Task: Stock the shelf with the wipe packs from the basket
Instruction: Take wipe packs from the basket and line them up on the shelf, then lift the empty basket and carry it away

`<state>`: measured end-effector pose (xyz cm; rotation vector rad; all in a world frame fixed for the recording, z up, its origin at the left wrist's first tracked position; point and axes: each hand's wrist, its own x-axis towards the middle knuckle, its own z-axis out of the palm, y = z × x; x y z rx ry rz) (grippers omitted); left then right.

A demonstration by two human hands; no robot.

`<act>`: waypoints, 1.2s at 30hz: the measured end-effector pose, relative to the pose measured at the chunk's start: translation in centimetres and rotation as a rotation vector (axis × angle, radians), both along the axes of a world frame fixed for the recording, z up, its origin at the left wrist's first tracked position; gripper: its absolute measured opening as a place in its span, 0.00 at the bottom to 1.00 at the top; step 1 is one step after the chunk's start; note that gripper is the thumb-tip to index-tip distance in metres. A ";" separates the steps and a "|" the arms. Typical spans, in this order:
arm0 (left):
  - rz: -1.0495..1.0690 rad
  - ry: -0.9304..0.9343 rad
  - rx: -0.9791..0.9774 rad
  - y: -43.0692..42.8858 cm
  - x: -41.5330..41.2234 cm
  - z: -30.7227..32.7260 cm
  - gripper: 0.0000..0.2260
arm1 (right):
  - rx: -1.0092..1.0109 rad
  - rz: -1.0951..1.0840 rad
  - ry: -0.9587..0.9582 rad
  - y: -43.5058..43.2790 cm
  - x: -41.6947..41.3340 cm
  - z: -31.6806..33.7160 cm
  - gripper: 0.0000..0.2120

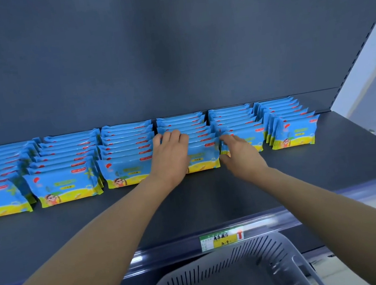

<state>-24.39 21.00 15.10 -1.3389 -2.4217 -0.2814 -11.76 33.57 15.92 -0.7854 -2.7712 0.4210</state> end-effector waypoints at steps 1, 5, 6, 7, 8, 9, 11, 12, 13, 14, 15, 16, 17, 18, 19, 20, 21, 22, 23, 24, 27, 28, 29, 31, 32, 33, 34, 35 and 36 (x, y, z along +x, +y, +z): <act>-0.004 -0.005 0.007 -0.3 0.1 0.4 0.16 | 0.031 0.010 -0.003 -0.1 0.1 0.4 0.22; -0.045 -0.004 0.030 -1.1 0.7 2.4 0.16 | 0.152 0.031 -0.004 -0.5 0.6 2.2 0.21; -0.061 0.005 0.036 -1.3 1.0 3.0 0.15 | 0.186 0.035 -0.002 -0.7 0.7 2.6 0.21; -0.076 0.014 0.042 -1.5 1.3 3.5 0.15 | 0.213 0.040 0.002 -0.9 0.9 3.0 0.21; -0.086 0.021 0.044 -1.8 1.6 4.0 0.15 | 0.236 0.048 0.007 -1.1 1.1 3.4 0.21; -0.093 0.025 0.043 -2.1 1.9 4.5 0.14 | 0.257 0.056 0.011 -1.4 1.3 3.8 0.21; -0.094 0.029 0.035 -2.8 2.6 5.4 0.14 | 0.290 0.071 0.015 -1.8 1.8 4.6 0.22; -0.092 0.030 0.035 -3.1 2.9 5.7 0.14 | 0.303 0.077 0.016 -2.1 2.1 4.9 0.22; -0.091 0.030 0.038 -3.5 3.3 6.0 0.14 | 0.316 0.083 0.017 -2.3 2.3 5.1 0.22; -0.094 0.029 0.042 -3.9 3.8 6.3 0.13 | 0.328 0.089 0.020 -2.6 2.5 5.3 0.22; -0.098 0.025 0.046 -4.4 4.3 6.4 0.13 | 0.337 0.097 0.022 -2.9 2.8 5.4 0.22; -0.103 0.019 0.050 -5.0 4.8 6.4 0.13 | 0.344 0.107 0.026 -3.2 3.1 5.5 0.21; -0.110 0.013 0.054 -5.6 5.3 6.3 0.12 | 0.347 0.118 0.032 -3.6 3.5 5.4 0.21; -0.119 0.007 0.057 -6.2 5.9 6.1 0.12 | 0.346 0.126 0.044 -4.0 4.0 5.3 0.21; -0.128 0.000 0.057 -6.8 6.5 5.7 0.12 | 0.344 0.129 0.055 -4.4 4.7 5.1 0.20; -0.135 -0.011 0.050 -7.5 7.2 5.3 0.12 | 0.340 0.129 0.061 -4.9 5.4 4.8 0.20; -0.143 -0.030 0.041 -8.1 7.9 4.7 0.12 | 0.336 0.128 0.059 -5.5 6.4 4.3 0.19; -0.154 -0.058 0.034 -8.8 8.7 4.0 0.12 | 0.335 0.127 0.054 -6.0 7.3 3.7 0.19; -0.166 -0.091 0.030 -9.5 9.6 3.2 0.13 | 0.332 0.122 0.045 -6.5 8.3 3.0 0.19; -0.177 -0.122 0.033 -10.1 10.4 2.4 0.13 | 0.326 0.112 0.036 -7.0 9.4 2.2 0.19; -0.196 -0.203 0.058 -12.4 12.8 -0.2 0.12 | 0.285 0.061 -0.002 -8.6 12.7 -0.3 0.19; -0.196 -0.234 0.062 -13.3 13.4 -1.2 0.12 | 0.266 0.045 -0.016 -9.1 13.8 -1.2 0.18; -0.197 -0.259 0.069 -14.2 14.0 -2.1 0.11 | 0.249 0.030 -0.024 -9.6 14.9 -2.1 0.18; -0.185 -0.304 0.090 -16.0 15.0 -4.1 0.11 | 0.229 -0.003 -0.055 -10.6 16.8 -3.9 0.17; -0.167 -0.338 0.100 -16.9 15.4 -5.1 0.11 | 0.216 -0.020 -0.087 -10.9 17.8 -4.8 0.16; -0.144 -0.383 0.108 -17.8 15.9 -6.1 0.11 | 0.195 -0.041 -0.121 -11.2 18.7 -5.8 0.16; -0.119 -0.442 0.110 -18.6 16.4 -7.1 0.12 | 0.163 -0.067 -0.152 -11.3 19.7 -6.6 0.17; -0.084 -0.512 0.111 -19.3 16.9 -8.2 0.12 | 0.124 -0.094 -0.182 -11.4 20.7 -7.4 0.17; -0.039 -0.586 0.118 -20.0 17.5 -9.2 0.13 | 0.089 -0.119 -0.204 -11.3 21.5 -8.2 0.18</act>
